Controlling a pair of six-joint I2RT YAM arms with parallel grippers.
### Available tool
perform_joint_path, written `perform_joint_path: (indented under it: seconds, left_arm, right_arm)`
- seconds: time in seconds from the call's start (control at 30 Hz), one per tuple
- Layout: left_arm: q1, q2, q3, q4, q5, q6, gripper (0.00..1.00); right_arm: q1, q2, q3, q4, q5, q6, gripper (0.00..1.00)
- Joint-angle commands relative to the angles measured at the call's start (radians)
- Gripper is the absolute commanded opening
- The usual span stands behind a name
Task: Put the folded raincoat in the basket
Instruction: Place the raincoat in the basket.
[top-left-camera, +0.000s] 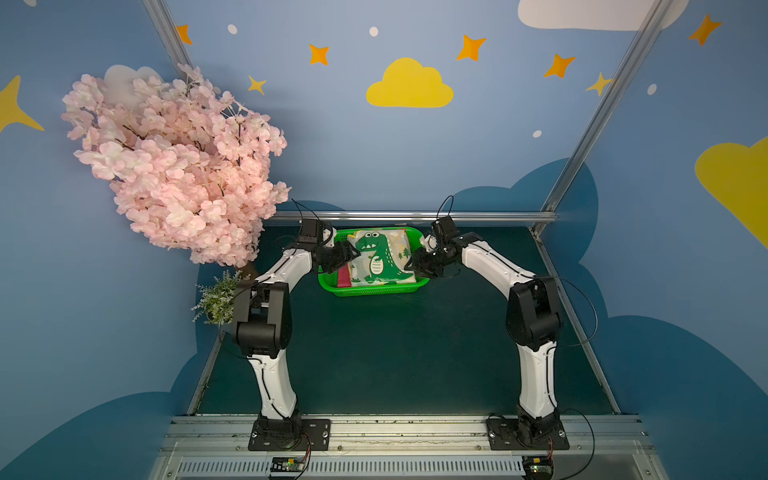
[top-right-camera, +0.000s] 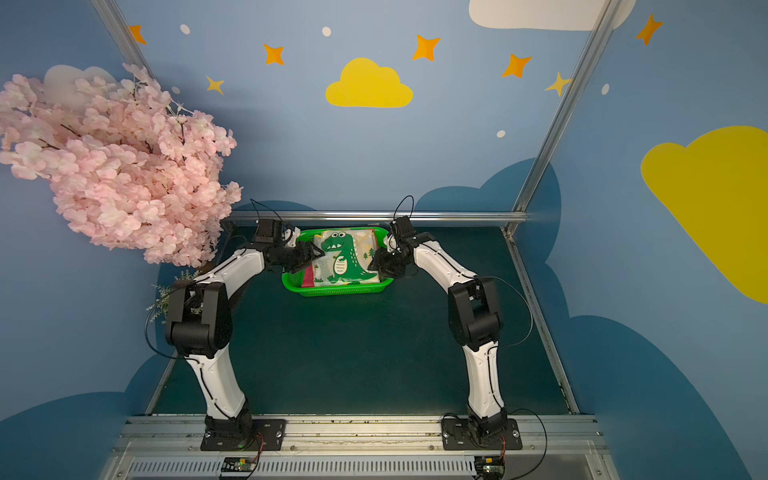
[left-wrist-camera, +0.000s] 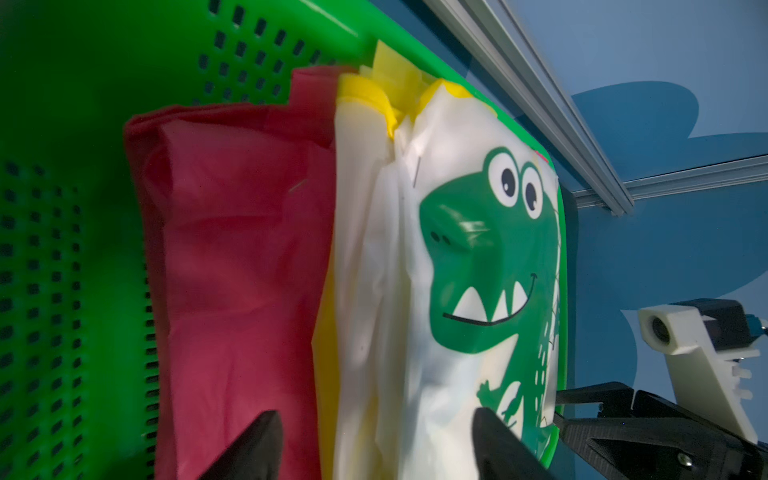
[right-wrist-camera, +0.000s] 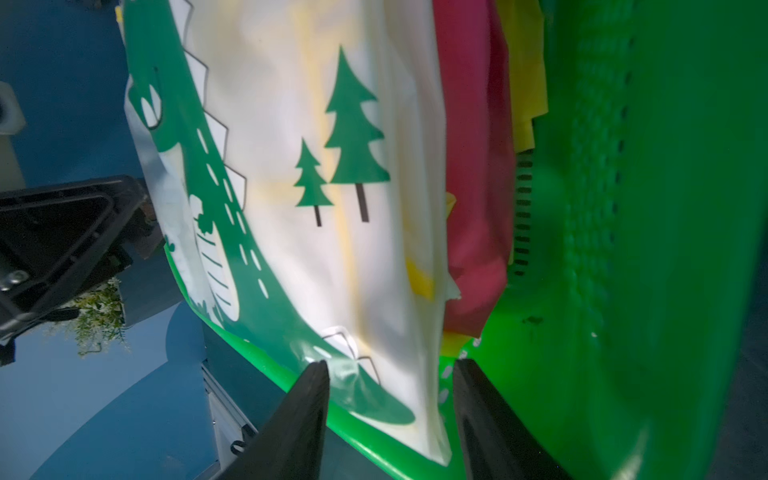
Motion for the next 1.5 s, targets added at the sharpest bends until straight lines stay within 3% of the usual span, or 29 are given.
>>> perform_joint_path:
  seconds: [0.0, 0.2, 0.57, 1.0, 1.23, 1.47]
  left_arm:
    - [0.002, -0.078, 0.034, -0.037, -0.009, 0.038, 1.00]
    - [-0.014, -0.117, 0.092, -0.041, 0.067, 0.024, 1.00]
    - [-0.084, 0.109, 0.328, -0.007, 0.216, -0.091, 1.00]
    - [-0.065, 0.259, 0.238, 0.074, 0.191, -0.118, 1.00]
    - [-0.063, 0.226, 0.224, 0.089, 0.205, -0.112, 1.00]
    - [-0.085, 0.085, 0.213, 0.089, 0.224, -0.100, 1.00]
  right_arm:
    - [-0.005, -0.110, -0.011, -0.020, 0.040, -0.030, 0.55]
    - [-0.006, -0.163, 0.027, -0.044, 0.028, -0.057, 0.57]
    - [0.028, 0.010, 0.193, 0.054, -0.220, 0.060, 0.57]
    - [0.025, 0.160, 0.062, 0.212, -0.242, 0.138, 0.56]
    - [0.023, 0.105, 0.038, 0.209, -0.245, 0.118, 0.56]
    - [0.023, 0.009, 0.025, 0.195, -0.236, 0.085, 0.56]
